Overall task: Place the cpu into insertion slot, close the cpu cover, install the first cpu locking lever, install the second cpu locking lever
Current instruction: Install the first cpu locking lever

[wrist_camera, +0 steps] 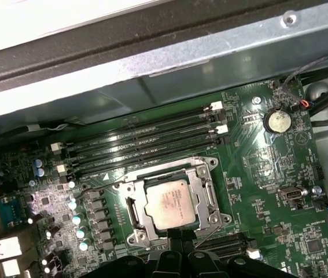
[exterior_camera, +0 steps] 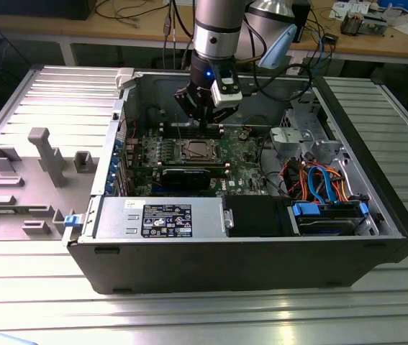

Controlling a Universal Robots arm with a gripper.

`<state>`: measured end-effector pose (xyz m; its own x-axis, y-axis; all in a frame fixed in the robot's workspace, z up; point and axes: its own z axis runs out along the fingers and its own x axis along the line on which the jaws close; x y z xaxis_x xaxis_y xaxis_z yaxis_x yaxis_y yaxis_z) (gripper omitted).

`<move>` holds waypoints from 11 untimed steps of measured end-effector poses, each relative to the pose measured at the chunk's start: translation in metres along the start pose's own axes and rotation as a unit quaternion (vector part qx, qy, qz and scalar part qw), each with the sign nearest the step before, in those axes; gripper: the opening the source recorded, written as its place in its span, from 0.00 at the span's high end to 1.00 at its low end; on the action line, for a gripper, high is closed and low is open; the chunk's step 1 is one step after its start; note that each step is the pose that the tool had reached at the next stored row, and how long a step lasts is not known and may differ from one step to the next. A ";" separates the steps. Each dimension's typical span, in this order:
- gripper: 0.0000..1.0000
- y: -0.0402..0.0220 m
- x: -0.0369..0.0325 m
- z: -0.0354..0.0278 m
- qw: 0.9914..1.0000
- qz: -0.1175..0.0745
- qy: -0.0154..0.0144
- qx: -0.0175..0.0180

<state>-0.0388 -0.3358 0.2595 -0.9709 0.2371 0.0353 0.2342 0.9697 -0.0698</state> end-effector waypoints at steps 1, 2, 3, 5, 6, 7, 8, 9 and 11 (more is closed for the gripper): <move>0.89 0.0000 0.0000 0.0000 1.000 -0.001 0.001 -0.003; 0.89 0.0000 0.0000 -0.0001 1.000 -0.002 0.002 -0.007; 0.89 0.0000 0.0000 -0.0001 1.000 -0.004 0.003 -0.012; 0.89 0.0000 0.0000 -0.0001 1.000 -0.007 0.004 -0.018; 0.89 0.0000 0.0000 -0.0001 1.000 -0.009 0.004 -0.020; 0.89 0.0000 0.0000 -0.0001 1.000 -0.012 0.005 -0.023; 0.89 0.0000 0.0000 -0.0001 1.000 -0.016 0.005 -0.025; 0.89 0.0000 0.0000 0.0000 0.999 -0.021 0.005 -0.026; 0.89 0.0000 0.0000 -0.0001 0.999 -0.029 0.005 -0.025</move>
<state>-0.0388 -0.3359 0.2596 -0.9825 0.1798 0.0478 0.1792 0.9837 -0.0165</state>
